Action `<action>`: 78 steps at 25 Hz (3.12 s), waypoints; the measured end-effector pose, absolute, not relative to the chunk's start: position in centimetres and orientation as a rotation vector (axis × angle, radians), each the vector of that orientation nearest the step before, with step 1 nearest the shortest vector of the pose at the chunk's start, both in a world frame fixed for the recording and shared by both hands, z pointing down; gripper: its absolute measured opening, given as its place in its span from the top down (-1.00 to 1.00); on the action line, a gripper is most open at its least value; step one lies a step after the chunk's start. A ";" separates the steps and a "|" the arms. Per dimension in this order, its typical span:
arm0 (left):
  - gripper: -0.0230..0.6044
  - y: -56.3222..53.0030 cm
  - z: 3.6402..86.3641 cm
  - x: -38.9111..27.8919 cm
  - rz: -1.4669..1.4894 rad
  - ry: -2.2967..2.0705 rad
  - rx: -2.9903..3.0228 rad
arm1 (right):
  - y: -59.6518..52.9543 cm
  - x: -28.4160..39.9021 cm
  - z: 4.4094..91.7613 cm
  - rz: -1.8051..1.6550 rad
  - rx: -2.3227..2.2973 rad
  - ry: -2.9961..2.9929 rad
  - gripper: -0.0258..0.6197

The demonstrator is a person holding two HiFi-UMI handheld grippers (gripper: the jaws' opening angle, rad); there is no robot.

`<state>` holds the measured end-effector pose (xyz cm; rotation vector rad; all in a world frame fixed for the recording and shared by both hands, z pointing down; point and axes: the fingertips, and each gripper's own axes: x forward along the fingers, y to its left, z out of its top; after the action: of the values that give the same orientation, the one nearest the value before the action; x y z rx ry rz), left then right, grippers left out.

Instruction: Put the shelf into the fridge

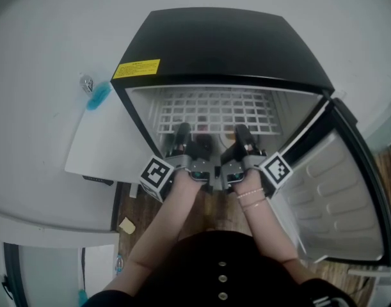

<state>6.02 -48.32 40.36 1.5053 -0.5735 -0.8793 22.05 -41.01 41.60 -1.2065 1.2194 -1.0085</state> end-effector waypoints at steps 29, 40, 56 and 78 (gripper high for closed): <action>0.84 -36.5 37.0 3.4 -0.611 -0.527 2.139 | -30.7 14.5 39.4 -0.847 -1.554 1.602 0.82; 0.90 -31.8 35.4 3.2 -0.219 -0.824 2.905 | -28.3 9.7 36.2 -0.428 -1.796 2.089 0.88; 0.91 -28.7 36.0 3.4 0.013 -0.708 3.054 | -26.8 6.2 34.8 -0.105 -2.008 2.260 0.89; 0.91 -28.9 35.4 5.0 -0.017 -0.731 3.017 | -26.8 7.8 35.1 -0.107 -2.014 2.299 0.90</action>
<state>5.01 -28.92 35.42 3.0175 -0.7306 -0.0171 7.83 -26.76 35.11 -2.0137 2.2990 -0.1071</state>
